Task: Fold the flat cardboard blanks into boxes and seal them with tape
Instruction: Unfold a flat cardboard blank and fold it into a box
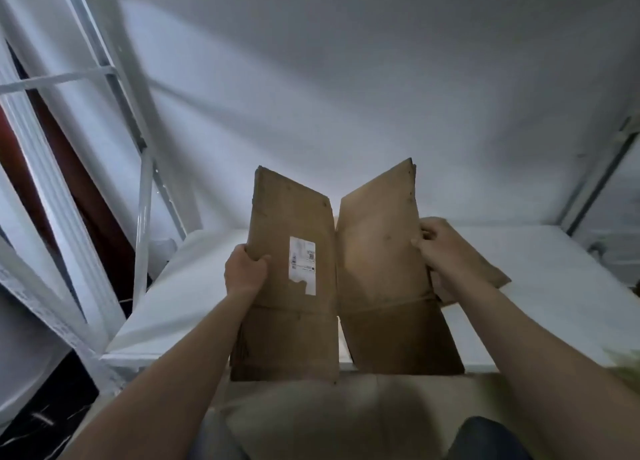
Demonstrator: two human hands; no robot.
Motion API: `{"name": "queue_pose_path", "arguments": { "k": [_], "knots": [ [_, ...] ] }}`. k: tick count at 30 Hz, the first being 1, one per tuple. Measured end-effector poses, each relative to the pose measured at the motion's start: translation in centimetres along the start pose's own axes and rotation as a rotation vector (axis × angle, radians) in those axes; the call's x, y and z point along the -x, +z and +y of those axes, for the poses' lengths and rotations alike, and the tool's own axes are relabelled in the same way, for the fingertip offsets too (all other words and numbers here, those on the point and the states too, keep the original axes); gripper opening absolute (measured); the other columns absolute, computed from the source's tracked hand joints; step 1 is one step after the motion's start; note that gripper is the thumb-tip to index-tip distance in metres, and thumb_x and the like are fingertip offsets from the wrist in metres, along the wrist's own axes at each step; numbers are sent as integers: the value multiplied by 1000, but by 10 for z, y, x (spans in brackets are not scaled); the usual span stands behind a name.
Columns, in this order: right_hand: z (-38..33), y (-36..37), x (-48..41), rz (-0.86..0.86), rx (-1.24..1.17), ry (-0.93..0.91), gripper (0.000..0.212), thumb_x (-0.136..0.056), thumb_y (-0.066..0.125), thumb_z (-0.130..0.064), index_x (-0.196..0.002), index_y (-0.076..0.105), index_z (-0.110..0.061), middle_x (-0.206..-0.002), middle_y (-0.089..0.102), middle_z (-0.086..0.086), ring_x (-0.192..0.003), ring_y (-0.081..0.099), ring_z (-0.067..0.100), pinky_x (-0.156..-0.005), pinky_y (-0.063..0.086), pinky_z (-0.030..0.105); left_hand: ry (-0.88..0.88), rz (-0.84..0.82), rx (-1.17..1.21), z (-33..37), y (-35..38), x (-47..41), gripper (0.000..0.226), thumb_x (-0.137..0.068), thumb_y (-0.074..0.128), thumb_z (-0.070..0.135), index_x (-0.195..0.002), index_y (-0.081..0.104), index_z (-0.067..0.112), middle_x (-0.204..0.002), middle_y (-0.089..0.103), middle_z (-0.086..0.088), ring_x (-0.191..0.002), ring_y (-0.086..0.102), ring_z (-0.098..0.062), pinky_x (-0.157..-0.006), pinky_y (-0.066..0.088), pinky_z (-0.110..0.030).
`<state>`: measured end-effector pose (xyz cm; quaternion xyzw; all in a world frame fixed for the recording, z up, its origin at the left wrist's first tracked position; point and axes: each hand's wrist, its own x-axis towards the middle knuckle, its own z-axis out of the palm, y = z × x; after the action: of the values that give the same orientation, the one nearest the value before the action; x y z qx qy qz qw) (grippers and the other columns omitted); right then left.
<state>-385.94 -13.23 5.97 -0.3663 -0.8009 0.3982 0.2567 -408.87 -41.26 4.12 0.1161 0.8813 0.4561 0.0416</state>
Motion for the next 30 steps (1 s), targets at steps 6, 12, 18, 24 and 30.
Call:
{"name": "queue_pose_path", "arguments": {
  "k": [6,12,18,24,30],
  "knots": [
    [13,4,24,-144,-318,17,44,-92,61,-7,-129,58,-29,-116,66,-15,-107,65,8,-81,56,28,45,38,47,-8,23,5,42,-93,61,13,-135,54,10,-123,67,-12,-113,61,-34,-94,48,-40],
    [35,12,26,-198,-237,91,77,-88,66,-4,-152,35,-36,-130,52,-11,-105,60,10,-79,56,34,147,-110,-196,-11,21,0,50,-92,55,3,-141,55,12,-140,59,-7,-128,55,-28,-106,42,-38],
    [51,32,29,-106,-233,95,71,-89,64,6,-149,45,-27,-134,53,-5,-132,47,19,-97,47,33,239,-523,-338,-21,46,30,40,-87,73,19,-127,68,17,-129,64,6,-121,59,-14,-99,45,-27],
    [43,30,32,-61,-259,114,53,-89,63,-7,-138,56,-28,-132,56,-5,-117,56,18,-86,54,33,349,-892,-162,-1,89,102,58,-87,76,31,-141,55,22,-139,57,7,-126,53,-8,-112,43,-34],
    [37,16,69,-171,-539,327,29,-101,59,-23,-127,59,-10,-110,72,14,-85,72,26,-71,61,37,459,-898,-39,35,104,153,81,-85,78,47,-151,39,22,-152,41,4,-138,38,-14,-113,36,-33]
  ]
}}
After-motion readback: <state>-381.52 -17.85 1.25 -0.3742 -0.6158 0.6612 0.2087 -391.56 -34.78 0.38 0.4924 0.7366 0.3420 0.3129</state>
